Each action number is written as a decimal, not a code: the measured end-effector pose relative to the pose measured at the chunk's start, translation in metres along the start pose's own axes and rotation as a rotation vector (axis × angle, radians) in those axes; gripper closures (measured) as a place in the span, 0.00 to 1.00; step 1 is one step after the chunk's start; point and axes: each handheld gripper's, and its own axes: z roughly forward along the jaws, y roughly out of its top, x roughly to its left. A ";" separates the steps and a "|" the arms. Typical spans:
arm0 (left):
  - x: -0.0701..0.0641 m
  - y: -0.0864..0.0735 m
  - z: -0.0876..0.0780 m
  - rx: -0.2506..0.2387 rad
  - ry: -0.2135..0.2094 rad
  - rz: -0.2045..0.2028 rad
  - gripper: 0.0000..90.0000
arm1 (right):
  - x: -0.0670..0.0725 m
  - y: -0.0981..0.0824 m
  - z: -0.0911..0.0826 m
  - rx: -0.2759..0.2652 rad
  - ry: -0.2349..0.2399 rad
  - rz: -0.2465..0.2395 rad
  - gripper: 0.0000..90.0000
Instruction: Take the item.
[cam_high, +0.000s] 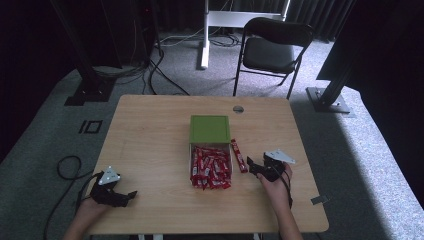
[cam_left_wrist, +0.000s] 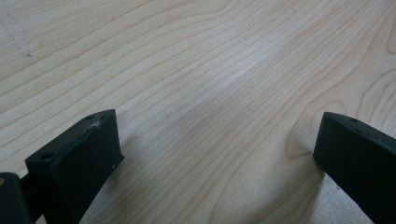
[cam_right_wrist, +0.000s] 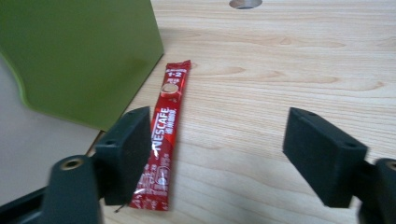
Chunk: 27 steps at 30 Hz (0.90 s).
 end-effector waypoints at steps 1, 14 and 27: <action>0.000 0.000 0.000 0.000 0.000 0.000 0.02 | -0.001 -0.001 -0.001 -0.001 -0.001 0.001 0.24; 0.000 0.000 0.000 0.000 0.000 0.000 0.02 | -0.023 -0.012 -0.018 0.074 -0.028 0.007 0.20; 0.000 0.000 0.000 0.000 0.000 0.000 0.02 | -0.042 -0.025 -0.031 0.121 -0.097 0.001 0.20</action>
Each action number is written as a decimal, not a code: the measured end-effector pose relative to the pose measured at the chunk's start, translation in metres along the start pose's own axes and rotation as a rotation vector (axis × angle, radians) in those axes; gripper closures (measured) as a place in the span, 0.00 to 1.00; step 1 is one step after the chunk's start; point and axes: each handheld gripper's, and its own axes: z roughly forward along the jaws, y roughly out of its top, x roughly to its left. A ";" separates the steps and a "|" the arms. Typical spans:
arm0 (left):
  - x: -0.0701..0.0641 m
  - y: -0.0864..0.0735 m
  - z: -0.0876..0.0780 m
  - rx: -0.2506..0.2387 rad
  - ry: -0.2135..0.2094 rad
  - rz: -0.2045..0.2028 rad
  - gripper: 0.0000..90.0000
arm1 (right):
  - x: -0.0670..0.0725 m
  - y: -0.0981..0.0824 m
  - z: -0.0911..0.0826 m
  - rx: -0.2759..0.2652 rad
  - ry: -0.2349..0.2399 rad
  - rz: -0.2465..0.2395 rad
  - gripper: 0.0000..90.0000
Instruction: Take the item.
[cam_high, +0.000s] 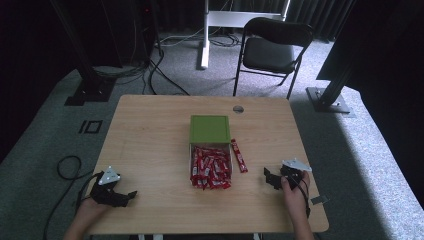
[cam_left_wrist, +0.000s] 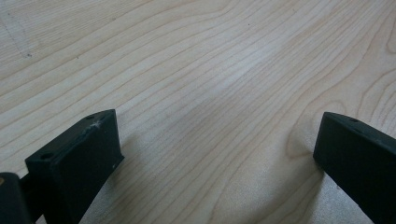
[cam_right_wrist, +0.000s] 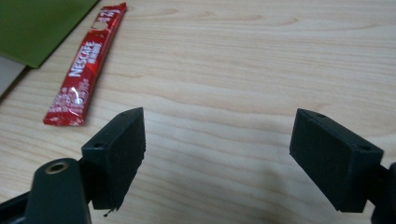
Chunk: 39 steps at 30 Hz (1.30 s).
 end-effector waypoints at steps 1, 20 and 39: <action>0.000 0.000 0.000 0.000 0.000 0.000 0.02 | -0.001 -0.001 -0.001 0.001 0.001 0.000 0.20; 0.000 0.000 0.000 0.000 0.000 -0.002 0.02 | -0.009 -0.020 -0.020 0.063 0.075 -0.151 0.13; 0.000 0.000 0.000 0.000 0.001 0.001 0.02 | -0.019 -0.034 -0.029 0.116 0.247 -0.304 0.12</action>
